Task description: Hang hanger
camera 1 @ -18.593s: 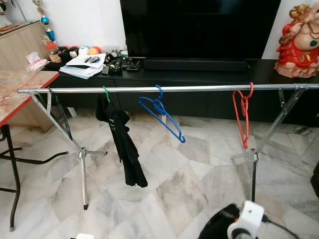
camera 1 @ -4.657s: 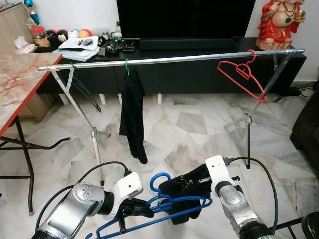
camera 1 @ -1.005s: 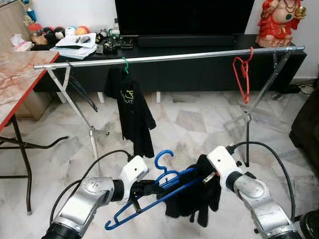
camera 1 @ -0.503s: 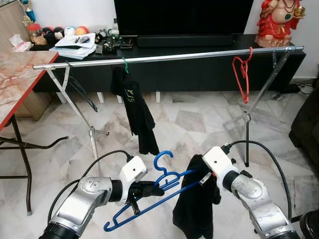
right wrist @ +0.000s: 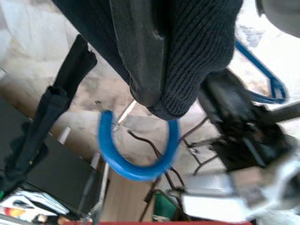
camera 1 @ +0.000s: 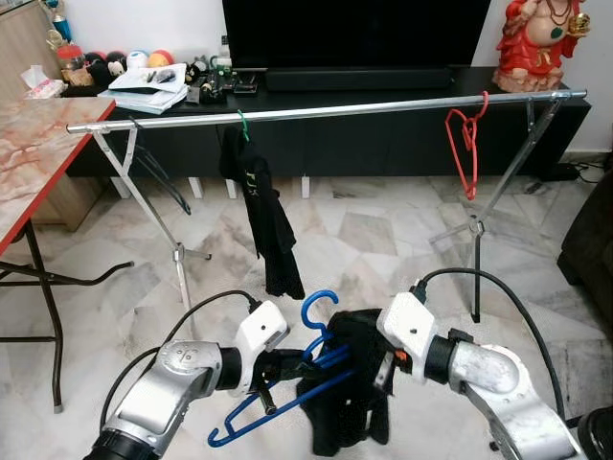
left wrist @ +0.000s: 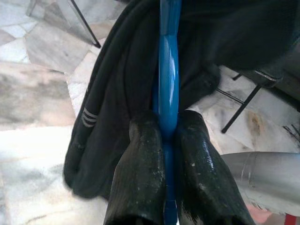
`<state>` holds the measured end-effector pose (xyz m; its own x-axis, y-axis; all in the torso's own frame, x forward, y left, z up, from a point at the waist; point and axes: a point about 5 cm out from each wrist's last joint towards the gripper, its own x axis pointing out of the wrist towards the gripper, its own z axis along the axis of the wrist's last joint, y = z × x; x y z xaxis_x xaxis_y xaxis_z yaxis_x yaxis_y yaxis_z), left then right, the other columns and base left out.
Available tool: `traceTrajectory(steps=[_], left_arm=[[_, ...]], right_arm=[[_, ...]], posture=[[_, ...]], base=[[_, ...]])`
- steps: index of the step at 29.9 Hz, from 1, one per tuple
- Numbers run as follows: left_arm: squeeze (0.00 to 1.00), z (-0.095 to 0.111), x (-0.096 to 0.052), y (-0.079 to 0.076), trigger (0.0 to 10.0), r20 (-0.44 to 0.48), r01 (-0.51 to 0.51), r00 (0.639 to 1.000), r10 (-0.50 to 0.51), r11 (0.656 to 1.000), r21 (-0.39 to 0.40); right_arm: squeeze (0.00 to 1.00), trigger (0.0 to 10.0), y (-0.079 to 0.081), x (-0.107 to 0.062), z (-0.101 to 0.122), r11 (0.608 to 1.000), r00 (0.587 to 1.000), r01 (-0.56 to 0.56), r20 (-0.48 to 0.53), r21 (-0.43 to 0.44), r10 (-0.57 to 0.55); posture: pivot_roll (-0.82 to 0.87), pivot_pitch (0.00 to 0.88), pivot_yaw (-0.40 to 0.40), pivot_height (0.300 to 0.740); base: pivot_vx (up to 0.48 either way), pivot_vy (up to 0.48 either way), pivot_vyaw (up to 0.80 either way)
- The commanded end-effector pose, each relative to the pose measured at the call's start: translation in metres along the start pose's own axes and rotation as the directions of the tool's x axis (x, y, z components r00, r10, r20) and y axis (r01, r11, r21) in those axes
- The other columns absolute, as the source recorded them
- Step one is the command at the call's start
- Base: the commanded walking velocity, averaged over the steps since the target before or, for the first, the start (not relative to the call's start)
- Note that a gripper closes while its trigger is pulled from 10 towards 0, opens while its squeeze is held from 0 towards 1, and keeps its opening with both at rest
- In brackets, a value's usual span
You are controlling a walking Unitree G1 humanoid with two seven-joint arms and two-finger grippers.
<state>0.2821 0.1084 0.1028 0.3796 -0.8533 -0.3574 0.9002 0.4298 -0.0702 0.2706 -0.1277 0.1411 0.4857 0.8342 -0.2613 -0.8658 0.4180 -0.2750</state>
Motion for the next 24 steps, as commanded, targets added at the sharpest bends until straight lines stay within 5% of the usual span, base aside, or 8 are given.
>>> traceTrajectory(steps=[1, 3, 10, 24], left_arm=[[0.00, 0.005, 0.003, 0.004, 10.0, 0.010, -0.030, 1.000, 0.030, 0.999, 0.034], [0.00, 0.005, 0.004, 0.005, 10.0, 0.016, -0.040, 0.999, 0.040, 0.999, 0.035], [0.00, 0.008, 0.004, 0.008, 10.0, 0.041, -0.079, 0.996, 0.078, 0.996, 0.037], [0.00, 0.011, 0.007, 0.003, 10.0, 0.068, -0.041, 0.997, 0.040, 0.999, 0.021]], right_arm=[[0.00, 10.0, 0.010, 0.001, 0.008, 0.997, 0.997, -0.074, 0.036, -0.006, 0.075], [0.00, 10.0, 0.010, 0.000, 0.006, 0.997, 0.997, -0.072, 0.027, -0.008, 0.072], [0.00, 10.0, -0.024, -0.005, -0.019, 0.980, 0.970, 0.192, -0.144, -0.053, -0.198], [0.00, 10.0, 0.001, 0.002, 0.007, 1.000, 0.999, 0.005, 0.033, 0.021, -0.006]], posture=[[-0.09, 0.095, 0.027, 0.740], [-0.09, 0.095, 0.027, 0.740], [-0.09, 0.099, 0.026, 0.740], [-0.09, 0.099, 0.025, 0.740]], base=[[0.000, 0.000, 0.00], [0.000, 0.000, 0.00], [0.000, 0.000, 0.00], [0.000, 0.000, 0.00]])
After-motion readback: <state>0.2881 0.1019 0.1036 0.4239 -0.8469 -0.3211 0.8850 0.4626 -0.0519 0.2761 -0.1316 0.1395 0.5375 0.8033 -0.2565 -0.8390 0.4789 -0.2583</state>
